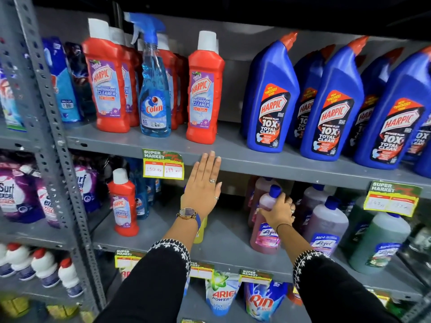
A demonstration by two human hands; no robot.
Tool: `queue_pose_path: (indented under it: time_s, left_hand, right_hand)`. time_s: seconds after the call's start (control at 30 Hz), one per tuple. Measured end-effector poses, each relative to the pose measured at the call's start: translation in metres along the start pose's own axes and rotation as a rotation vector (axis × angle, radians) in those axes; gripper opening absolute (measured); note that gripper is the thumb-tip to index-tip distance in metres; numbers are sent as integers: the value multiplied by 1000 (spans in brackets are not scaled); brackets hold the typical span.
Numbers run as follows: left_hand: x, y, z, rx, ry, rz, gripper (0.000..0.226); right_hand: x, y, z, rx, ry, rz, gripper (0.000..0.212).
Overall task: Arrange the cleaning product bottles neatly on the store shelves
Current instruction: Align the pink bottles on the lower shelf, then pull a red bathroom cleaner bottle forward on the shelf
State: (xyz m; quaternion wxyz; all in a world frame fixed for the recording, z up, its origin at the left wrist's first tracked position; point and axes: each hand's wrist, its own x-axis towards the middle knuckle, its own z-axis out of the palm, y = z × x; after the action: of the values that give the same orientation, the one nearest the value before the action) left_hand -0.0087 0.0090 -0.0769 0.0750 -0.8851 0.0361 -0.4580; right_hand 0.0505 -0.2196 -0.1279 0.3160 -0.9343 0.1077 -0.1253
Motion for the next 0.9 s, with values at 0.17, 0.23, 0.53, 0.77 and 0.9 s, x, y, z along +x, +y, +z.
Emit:
queue_pose_path:
  time_s: [0.17, 0.23, 0.53, 0.77, 0.9]
  left_hand:
    - [-4, -20, -24, -24, -22, 53, 77]
    - [-8, -40, -33, -19, -21, 12, 71]
    - [-22, -168, -49, 87, -50, -130, 68]
    - [-41, -256, -37, 107, -37, -116, 69]
    - [-48, -292, -19, 86, -44, -89, 69]
  right_hand:
    - [-12, 8, 2, -4, 61, -26, 98]
    - [-22, 11, 9, 26, 176, -77, 92]
    - [-77, -42, 60, 140, 283, -297, 58]
    - [-121, -143, 132, 330, 59, -504, 52]
    - [-143, -198, 172, 413, -87, -548, 55]
